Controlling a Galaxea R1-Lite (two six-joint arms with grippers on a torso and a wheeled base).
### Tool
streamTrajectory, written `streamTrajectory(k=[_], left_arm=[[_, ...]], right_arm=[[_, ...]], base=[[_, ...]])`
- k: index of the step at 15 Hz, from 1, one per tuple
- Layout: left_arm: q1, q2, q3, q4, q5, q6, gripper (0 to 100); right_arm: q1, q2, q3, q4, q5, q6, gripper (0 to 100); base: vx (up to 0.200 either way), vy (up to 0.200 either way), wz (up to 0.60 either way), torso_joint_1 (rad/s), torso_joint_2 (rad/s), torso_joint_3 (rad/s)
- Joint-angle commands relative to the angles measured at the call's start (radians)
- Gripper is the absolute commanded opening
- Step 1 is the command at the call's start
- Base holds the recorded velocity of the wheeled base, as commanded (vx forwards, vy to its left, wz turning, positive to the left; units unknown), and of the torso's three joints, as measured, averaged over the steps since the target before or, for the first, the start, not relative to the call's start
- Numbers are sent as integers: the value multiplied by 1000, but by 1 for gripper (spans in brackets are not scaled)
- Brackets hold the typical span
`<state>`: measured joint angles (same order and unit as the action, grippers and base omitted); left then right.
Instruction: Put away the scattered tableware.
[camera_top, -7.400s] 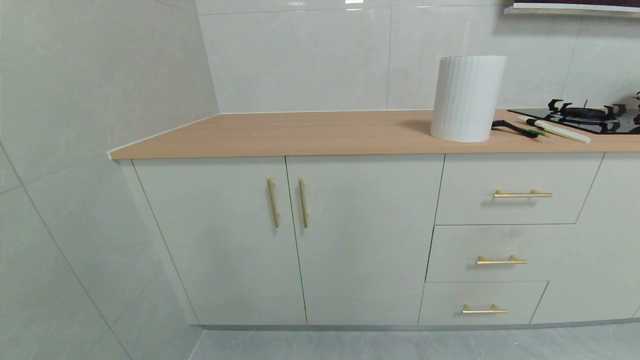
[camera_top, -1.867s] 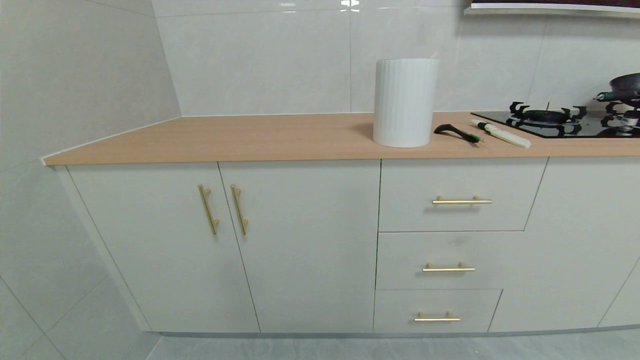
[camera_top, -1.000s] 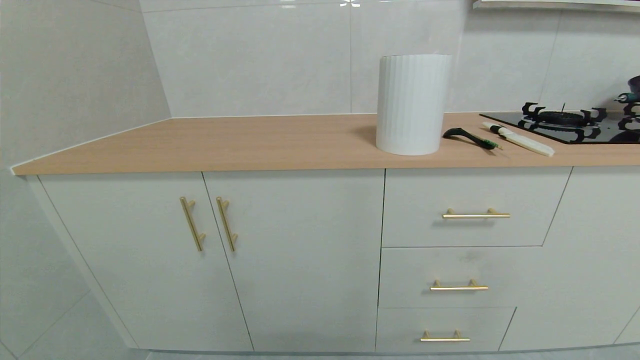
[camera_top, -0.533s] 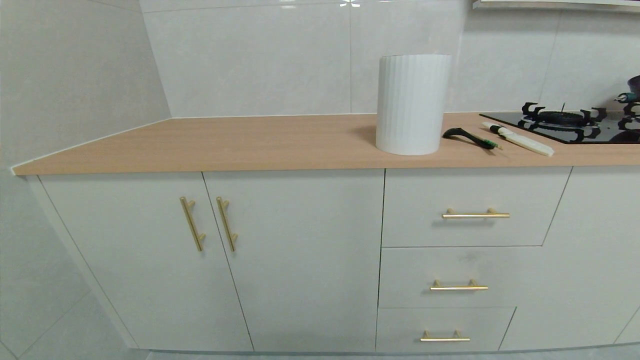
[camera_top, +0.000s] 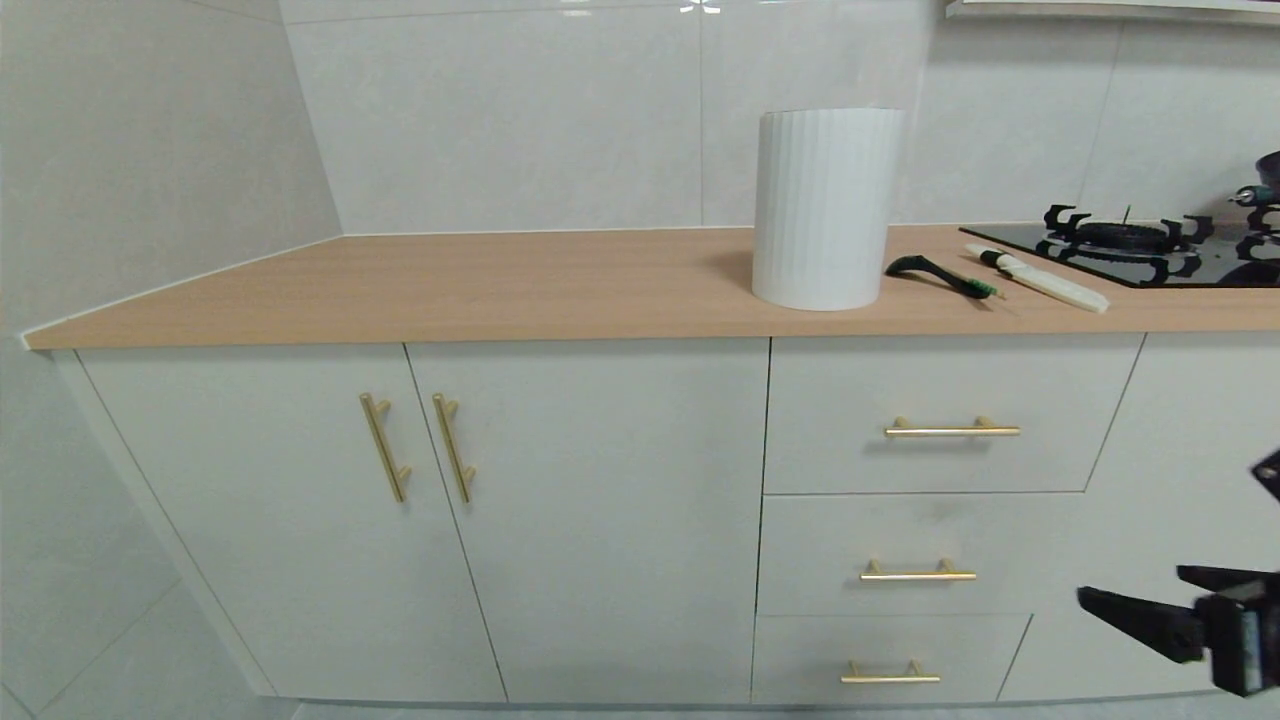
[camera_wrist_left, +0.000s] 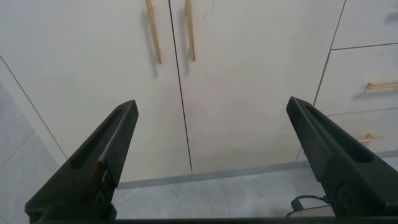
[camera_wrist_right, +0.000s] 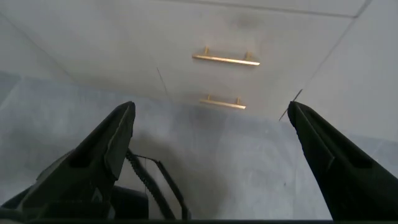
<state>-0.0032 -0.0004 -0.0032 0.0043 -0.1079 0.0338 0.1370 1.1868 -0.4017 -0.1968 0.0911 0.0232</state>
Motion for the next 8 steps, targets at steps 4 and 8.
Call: streamTrajectory(k=[4, 8], left_arm=[[0, 0, 0, 0, -1, 0, 100], [0, 0, 0, -1, -1, 0, 100]], right_arm=[[4, 758, -85, -429, -11, 0, 100], [1, 1028, -86, -753, -96, 3, 100]], base=[[0, 0, 0, 0, 0, 0], [0, 0, 0, 0, 0, 0]])
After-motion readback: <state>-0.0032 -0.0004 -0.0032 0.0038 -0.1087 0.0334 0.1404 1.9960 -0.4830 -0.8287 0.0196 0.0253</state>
